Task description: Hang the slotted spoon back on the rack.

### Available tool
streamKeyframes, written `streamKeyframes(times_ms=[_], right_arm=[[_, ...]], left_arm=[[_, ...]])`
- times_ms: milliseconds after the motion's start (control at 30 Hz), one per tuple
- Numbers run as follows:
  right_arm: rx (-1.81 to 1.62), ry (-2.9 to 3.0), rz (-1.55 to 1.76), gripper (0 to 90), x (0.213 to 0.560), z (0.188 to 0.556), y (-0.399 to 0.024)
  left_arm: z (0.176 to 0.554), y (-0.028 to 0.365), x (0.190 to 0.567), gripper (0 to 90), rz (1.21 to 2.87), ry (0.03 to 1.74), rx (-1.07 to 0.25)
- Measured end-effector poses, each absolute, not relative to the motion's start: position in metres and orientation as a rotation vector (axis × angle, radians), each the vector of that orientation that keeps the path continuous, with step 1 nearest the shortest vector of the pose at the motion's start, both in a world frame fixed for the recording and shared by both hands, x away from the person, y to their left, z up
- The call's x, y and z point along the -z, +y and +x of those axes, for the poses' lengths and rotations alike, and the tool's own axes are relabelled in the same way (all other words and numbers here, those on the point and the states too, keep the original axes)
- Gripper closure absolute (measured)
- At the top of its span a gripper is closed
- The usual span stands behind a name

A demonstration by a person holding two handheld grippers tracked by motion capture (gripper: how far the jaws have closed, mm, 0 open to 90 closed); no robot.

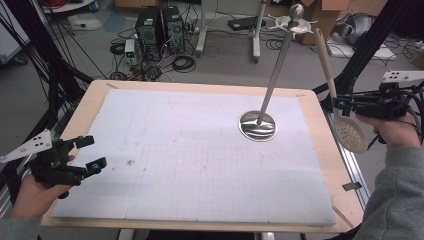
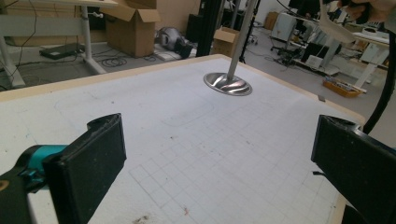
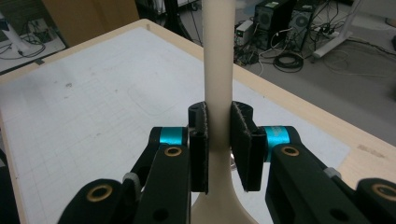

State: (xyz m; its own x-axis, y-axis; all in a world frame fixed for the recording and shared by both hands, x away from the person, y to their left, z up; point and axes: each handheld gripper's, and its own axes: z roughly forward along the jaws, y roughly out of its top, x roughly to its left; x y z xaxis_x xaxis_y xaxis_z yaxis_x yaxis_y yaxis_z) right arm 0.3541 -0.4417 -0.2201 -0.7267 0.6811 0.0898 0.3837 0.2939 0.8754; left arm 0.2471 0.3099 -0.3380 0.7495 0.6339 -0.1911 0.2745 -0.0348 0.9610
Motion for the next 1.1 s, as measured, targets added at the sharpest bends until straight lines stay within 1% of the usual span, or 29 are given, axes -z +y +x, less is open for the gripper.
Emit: streamKeyframes(times_ms=[1100], right_arm=[[-1.380,2.289,1.004,77.9,0.238,0.375,-0.417]], left_arm=[[0.246,0.309,0.337,3.5,1.621,0.739,-0.335]])
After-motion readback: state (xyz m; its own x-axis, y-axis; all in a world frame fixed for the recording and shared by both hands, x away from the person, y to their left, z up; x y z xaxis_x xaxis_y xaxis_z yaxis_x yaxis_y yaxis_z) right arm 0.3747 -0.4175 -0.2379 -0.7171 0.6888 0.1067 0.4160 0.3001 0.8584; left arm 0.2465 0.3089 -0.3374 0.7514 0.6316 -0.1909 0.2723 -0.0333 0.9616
